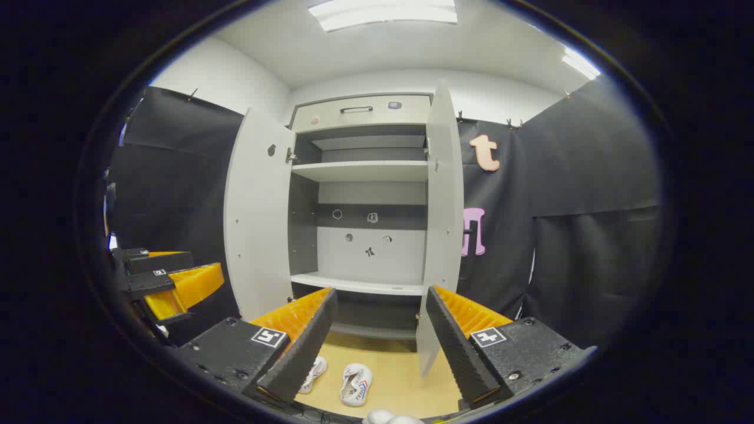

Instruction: Grab one shoe with the right hand and put it into the shoe cabinet, grab the other shoe with the left hand and put it into the shoe cabinet; then close the right door with the right hand and the left door with the left hand.

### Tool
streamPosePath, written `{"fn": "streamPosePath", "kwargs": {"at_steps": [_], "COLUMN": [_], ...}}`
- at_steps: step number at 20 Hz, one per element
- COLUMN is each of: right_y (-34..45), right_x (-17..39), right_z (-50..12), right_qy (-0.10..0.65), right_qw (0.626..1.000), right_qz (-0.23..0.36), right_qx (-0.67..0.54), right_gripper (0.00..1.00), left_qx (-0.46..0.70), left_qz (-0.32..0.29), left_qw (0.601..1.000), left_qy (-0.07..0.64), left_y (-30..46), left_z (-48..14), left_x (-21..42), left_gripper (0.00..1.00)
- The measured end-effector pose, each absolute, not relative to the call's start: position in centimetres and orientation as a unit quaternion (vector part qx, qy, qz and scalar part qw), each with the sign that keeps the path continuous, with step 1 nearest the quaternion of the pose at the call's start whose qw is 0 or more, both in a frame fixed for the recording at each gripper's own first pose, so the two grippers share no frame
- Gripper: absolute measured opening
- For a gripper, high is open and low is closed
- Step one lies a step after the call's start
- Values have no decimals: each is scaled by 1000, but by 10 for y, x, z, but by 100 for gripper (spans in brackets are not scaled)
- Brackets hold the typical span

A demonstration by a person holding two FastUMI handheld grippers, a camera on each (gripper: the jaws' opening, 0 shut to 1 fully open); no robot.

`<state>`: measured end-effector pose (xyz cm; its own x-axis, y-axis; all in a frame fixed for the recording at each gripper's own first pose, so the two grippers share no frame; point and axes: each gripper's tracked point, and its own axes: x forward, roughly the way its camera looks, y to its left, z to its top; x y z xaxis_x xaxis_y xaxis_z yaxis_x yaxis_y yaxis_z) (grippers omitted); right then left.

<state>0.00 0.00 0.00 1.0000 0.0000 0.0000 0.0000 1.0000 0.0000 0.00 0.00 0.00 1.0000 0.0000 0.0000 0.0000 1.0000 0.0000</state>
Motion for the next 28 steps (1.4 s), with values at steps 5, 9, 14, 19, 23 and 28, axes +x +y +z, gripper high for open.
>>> {"fn": "streamPosePath", "kwargs": {"at_steps": [5,9,14,19,23,28], "right_y": [-7,-2,20,55,79,106], "right_x": [2,7,15,19,16,34], "right_z": [2,-2,-28,-123,-231,-342], "right_qy": [-4,2,28,129,242,344], "right_qw": [1000,1000,999,990,967,937], "right_qz": [-8,2,28,47,44,46], "right_qx": [-7,-5,-15,-47,-63,-34], "right_gripper": [98,99,99,99,99,93], "left_qx": [1,12,18,24,23,20], "left_qz": [11,20,34,37,27,31], "left_qw": [1000,1000,999,999,999,999], "left_qy": [-2,0,5,11,19,27], "left_y": [6,14,33,65,89,115], "left_z": [1,-1,-5,-13,-21,-27], "left_x": [-2,-1,-6,-21,-36,-42], "left_gripper": [95,95,95,96,96,96]}}
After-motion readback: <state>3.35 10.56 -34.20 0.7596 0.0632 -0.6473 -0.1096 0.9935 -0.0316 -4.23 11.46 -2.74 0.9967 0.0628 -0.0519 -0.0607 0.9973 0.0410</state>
